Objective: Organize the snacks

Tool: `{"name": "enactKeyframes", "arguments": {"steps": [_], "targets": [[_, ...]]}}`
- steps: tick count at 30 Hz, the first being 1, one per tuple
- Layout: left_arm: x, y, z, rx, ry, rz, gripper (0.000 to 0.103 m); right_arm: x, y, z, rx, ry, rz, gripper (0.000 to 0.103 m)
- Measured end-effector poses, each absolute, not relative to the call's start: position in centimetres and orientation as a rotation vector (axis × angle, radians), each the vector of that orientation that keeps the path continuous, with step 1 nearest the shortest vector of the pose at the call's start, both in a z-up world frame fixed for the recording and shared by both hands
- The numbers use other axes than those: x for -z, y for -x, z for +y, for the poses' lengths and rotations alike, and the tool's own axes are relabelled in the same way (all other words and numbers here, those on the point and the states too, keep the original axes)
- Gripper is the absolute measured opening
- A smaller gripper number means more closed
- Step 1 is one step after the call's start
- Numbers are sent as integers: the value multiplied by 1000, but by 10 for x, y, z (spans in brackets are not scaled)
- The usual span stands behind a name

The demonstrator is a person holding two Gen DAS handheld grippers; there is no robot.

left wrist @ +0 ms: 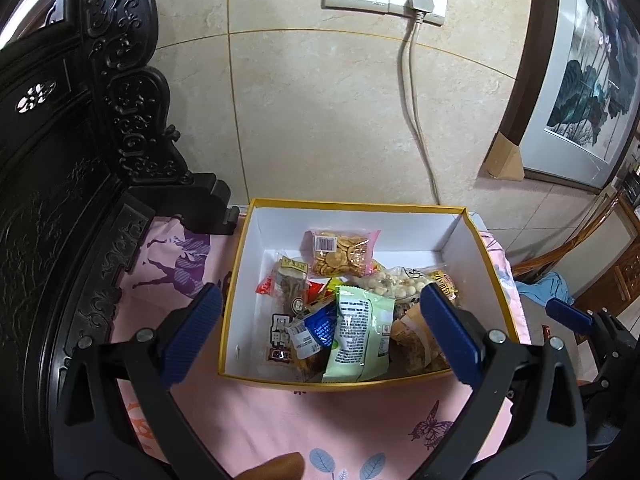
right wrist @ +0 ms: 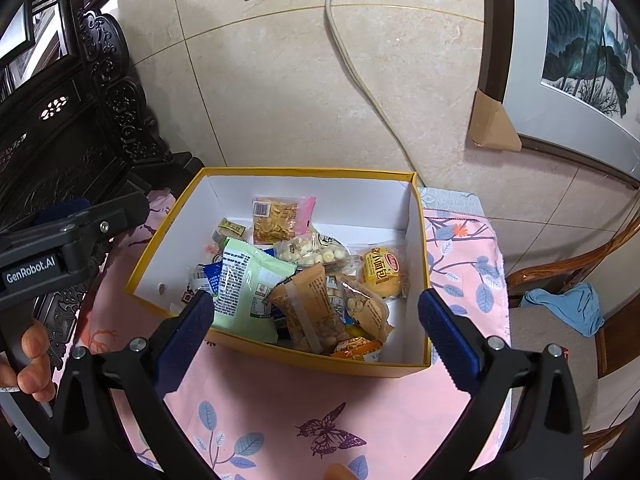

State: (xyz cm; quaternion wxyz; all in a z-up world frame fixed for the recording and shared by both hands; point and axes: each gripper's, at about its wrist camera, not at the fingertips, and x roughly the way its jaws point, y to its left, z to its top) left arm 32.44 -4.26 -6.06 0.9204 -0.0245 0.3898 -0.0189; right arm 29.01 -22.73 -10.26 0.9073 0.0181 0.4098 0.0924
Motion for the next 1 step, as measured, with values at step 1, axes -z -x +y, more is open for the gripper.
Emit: {"name": "enactKeyframes", "arguments": {"steps": [1], "targets": [[61,-324,-42,35,51,802,101,102,-290,-227,-192,-37,846,102]]}}
